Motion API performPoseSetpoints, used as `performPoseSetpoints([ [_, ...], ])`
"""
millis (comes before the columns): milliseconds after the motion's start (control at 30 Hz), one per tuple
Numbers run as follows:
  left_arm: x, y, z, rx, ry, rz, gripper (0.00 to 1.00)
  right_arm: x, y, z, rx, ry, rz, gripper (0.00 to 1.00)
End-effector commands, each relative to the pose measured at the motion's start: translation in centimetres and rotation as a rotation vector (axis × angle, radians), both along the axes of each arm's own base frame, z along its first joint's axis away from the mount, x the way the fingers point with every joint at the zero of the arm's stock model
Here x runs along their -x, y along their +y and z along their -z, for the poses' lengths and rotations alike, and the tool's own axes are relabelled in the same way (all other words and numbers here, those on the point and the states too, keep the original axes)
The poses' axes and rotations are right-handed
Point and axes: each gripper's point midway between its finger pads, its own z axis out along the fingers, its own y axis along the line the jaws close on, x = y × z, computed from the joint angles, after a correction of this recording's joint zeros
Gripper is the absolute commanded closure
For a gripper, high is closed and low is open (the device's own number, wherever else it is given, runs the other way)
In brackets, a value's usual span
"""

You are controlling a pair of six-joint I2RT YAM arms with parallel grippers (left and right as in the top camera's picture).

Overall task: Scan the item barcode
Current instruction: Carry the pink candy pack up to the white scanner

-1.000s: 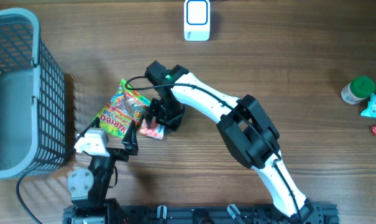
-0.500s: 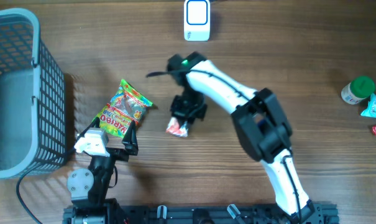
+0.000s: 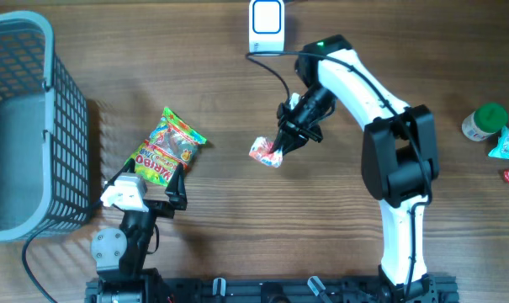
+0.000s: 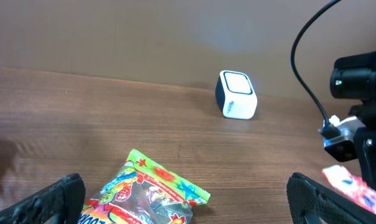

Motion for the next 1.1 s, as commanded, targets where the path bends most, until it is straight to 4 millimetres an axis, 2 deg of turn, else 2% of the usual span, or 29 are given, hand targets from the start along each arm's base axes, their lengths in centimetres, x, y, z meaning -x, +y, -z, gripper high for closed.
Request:
performPoseSetpoints([
  [0,-0.1,0.3,0.5,-0.001,0.008,-0.014,0.0,-0.4,0.5,-1.8,-0.114,-0.017,0.029,0.96],
  [67,-0.1,0.3,0.5,-0.001,0.008,-0.014,0.0,-0.4,0.3,-1.6,-0.103,-0.023,0.023,0.96],
  [167,-0.1,0.3,0.5,-0.001,0.008,-0.014,0.0,-0.9,-0.6,-0.3,-0.038,-0.083,-0.017,0.96],
  [200,-0.1,0.3,0.5,-0.001,0.008,-0.014,0.0,-1.8,-0.9,0.5,-0.015,-0.136,-0.028,0.96],
  [267,-0.1,0.3,0.5,-0.001,0.008,-0.014,0.0,-5.1,-1.5,2.2,0.074,-0.269,0.011,0.96],
  [300,-0.1,0.3,0.5,-0.001,0.008,-0.014,0.0,-6.4,-1.5,2.3,0.089,-0.313,0.036,0.96],
  [367,-0.1,0.3,0.5,-0.001,0.008,-0.014,0.0,-9.2,-0.7,1.7,0.049,-0.432,0.055,0.96],
  [500,-0.1,0.3,0.5,-0.002,0.008,-0.014,0.0,-15.3,1.4,-1.1,-0.045,-0.699,0.098,0.96],
  [600,-0.1,0.3,0.5,-0.001,0.008,-0.014,0.0,-21.4,3.0,-3.9,-0.133,-1.013,0.125,0.95],
  [667,-0.1,0.3,0.5,-0.001,0.008,-0.014,0.0,-24.2,2.7,-5.0,-0.094,-1.155,0.154,0.95],
  [767,-0.1,0.3,0.5,-0.001,0.008,-0.014,0.0,-28.4,1.1,-6.7,0.047,-1.36,0.226,0.96],
  [867,-0.1,0.3,0.5,-0.001,0.008,-0.014,0.0,-31.4,-0.8,-8.1,0.219,-1.523,0.295,0.95],
  [933,-0.1,0.3,0.5,-0.001,0.008,-0.014,0.0,-32.7,-1.1,-8.6,0.295,-1.623,0.282,0.95],
  [1067,-0.1,0.3,0.5,-0.001,0.008,-0.014,0.0,-34.6,-0.9,-7.7,0.383,-1.736,0.282,0.95],
])
